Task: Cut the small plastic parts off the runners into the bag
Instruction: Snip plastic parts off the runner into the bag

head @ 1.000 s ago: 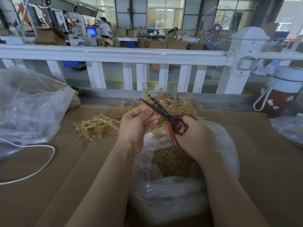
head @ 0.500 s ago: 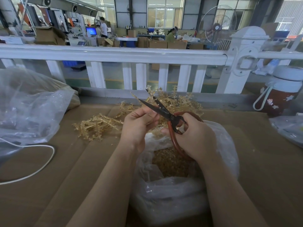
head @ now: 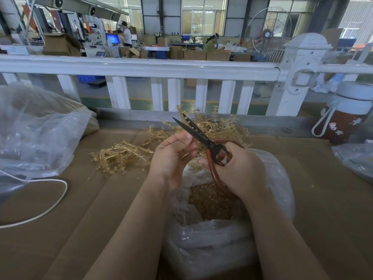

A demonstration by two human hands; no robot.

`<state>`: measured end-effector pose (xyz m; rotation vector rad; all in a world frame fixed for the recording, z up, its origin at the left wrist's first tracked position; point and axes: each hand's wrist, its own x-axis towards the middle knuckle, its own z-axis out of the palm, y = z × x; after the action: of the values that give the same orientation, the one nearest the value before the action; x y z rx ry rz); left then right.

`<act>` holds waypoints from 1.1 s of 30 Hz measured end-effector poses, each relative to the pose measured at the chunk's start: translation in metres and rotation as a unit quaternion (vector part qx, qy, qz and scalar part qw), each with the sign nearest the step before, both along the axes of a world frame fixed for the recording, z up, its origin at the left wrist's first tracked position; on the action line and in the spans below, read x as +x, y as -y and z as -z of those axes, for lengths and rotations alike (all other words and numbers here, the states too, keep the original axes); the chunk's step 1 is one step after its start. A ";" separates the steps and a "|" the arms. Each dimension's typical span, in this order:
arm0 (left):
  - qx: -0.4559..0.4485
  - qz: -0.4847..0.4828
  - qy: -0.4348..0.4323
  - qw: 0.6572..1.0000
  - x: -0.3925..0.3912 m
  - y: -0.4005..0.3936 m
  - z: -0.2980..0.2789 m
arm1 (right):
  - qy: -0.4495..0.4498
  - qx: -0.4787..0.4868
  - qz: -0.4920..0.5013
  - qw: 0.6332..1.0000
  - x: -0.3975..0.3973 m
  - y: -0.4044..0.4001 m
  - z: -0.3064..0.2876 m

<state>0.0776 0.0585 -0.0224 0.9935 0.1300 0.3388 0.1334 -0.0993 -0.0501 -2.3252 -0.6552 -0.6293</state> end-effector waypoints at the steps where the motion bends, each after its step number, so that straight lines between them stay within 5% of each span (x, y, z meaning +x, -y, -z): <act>1: -0.001 0.002 -0.003 1.000 0.000 0.000 0.000 | -0.001 -0.001 0.002 1.000 0.000 0.000 0.000; 28: -0.039 -0.001 -0.024 0.999 0.000 0.000 0.000 | -0.023 -0.010 0.009 1.000 0.001 0.000 0.000; 33: -0.043 -0.037 -0.053 0.997 0.000 -0.004 0.002 | -0.082 0.051 -0.006 0.995 0.000 -0.002 -0.002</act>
<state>0.0779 0.0622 -0.0246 0.9222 0.2759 0.3456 0.1338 -0.0977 -0.0480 -2.2476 -0.5478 -0.4509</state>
